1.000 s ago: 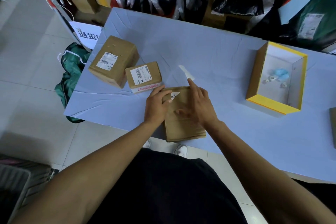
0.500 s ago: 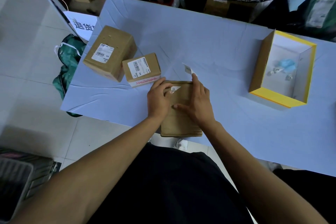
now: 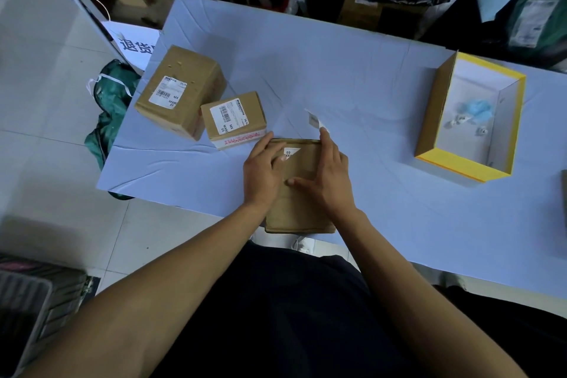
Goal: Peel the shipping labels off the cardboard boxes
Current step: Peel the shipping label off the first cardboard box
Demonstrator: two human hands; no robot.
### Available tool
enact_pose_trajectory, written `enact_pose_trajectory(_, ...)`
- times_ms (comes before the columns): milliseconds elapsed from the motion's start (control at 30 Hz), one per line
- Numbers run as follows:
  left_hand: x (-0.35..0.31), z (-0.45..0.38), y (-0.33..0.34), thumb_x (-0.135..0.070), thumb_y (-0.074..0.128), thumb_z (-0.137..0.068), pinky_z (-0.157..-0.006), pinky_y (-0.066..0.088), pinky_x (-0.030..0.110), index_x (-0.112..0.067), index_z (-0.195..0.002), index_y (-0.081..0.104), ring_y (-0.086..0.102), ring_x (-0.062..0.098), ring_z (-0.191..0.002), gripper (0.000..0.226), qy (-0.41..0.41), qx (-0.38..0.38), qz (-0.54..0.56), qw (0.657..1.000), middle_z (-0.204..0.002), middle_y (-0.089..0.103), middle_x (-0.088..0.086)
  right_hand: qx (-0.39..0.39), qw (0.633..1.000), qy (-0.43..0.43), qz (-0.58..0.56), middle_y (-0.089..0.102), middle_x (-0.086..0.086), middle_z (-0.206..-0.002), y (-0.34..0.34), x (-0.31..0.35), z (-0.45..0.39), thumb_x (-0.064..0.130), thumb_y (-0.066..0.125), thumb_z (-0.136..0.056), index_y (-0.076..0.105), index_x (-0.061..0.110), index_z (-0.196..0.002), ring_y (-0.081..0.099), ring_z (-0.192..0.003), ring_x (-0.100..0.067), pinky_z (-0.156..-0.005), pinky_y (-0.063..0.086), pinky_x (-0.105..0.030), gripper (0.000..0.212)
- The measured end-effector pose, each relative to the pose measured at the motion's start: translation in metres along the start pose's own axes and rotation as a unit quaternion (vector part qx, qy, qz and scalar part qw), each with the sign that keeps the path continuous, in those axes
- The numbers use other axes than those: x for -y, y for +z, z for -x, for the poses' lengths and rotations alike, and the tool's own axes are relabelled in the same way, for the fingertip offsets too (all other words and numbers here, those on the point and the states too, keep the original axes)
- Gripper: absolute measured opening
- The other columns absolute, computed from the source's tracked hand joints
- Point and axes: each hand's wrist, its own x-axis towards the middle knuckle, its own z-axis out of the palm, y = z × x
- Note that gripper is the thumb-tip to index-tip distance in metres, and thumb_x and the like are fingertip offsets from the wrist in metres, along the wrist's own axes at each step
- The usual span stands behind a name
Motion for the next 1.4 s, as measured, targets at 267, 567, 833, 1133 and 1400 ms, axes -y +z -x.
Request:
enact_pose_trajectory(267, 0.003, 0.005, -0.001, -0.007, 0.060, -0.094, -0.095, 0.021, -0.009, -0.005, -0.118, 0.070, 0.051, 0.015, -0.127, 0.026, 0.026, 0.008, -0.008, 1.000, -0.149, 0.046, 0.003, 0.001, 1.000, -0.002, -0.002, 0.030, 0.000, -0.153, -0.001, -0.001, -0.002, 0.054, 0.081, -0.066, 0.009, 0.020, -0.154, 0.031, -0.132, -0.028, -0.106, 0.034, -0.038, 0.119)
enact_pose_trajectory(567, 0.001, -0.001, -0.004, -0.005, 0.060, -0.092, -0.093, 0.023, -0.009, -0.012, -0.114, 0.071, 0.046, 0.010, -0.130, 0.026, 0.016, 0.019, -0.009, 1.000, -0.146, 0.049, -0.001, 0.002, 1.000, -0.002, 0.002, 0.031, -0.001, -0.152, -0.001, 0.000, -0.004, 0.054, 0.082, -0.065, 0.009, 0.021, -0.154, 0.032, -0.131, -0.028, -0.106, 0.035, -0.039, 0.119)
enact_pose_trajectory(833, -0.001, -0.005, -0.003, -0.003, 0.060, -0.091, -0.086, 0.023, -0.012, -0.010, -0.107, 0.067, 0.047, 0.014, -0.129, 0.019, 0.011, 0.022, -0.009, 1.000, -0.142, 0.050, 0.001, 0.004, 1.000, -0.002, 0.005, 0.031, -0.001, -0.151, -0.001, -0.001, -0.004, 0.054, 0.082, -0.065, 0.009, 0.022, -0.154, 0.033, -0.129, -0.028, -0.105, 0.034, -0.036, 0.119)
enact_pose_trajectory(1133, 0.001, 0.007, 0.002, -0.007, 0.057, -0.095, -0.092, 0.019, -0.011, -0.012, -0.121, 0.066, 0.045, 0.014, -0.133, 0.028, 0.020, 0.000, -0.011, 1.000, -0.150, 0.044, -0.002, -0.001, 1.000, 0.001, 0.002, 0.030, 0.000, -0.153, -0.001, -0.001, -0.003, 0.056, 0.081, -0.064, 0.010, 0.021, -0.154, 0.033, -0.131, -0.027, -0.105, 0.035, -0.038, 0.120)
enact_pose_trajectory(1400, 0.001, 0.003, 0.008, -0.004, 0.056, -0.095, -0.090, 0.020, -0.010, -0.011, -0.119, 0.066, 0.044, 0.015, -0.133, 0.027, 0.009, -0.008, -0.032, 0.999, -0.149, 0.044, -0.001, -0.004, 1.000, 0.000, 0.003, 0.030, 0.000, -0.153, 0.000, -0.001, -0.004, 0.056, 0.082, -0.063, 0.010, 0.022, -0.154, 0.032, -0.131, -0.027, -0.105, 0.035, -0.038, 0.120)
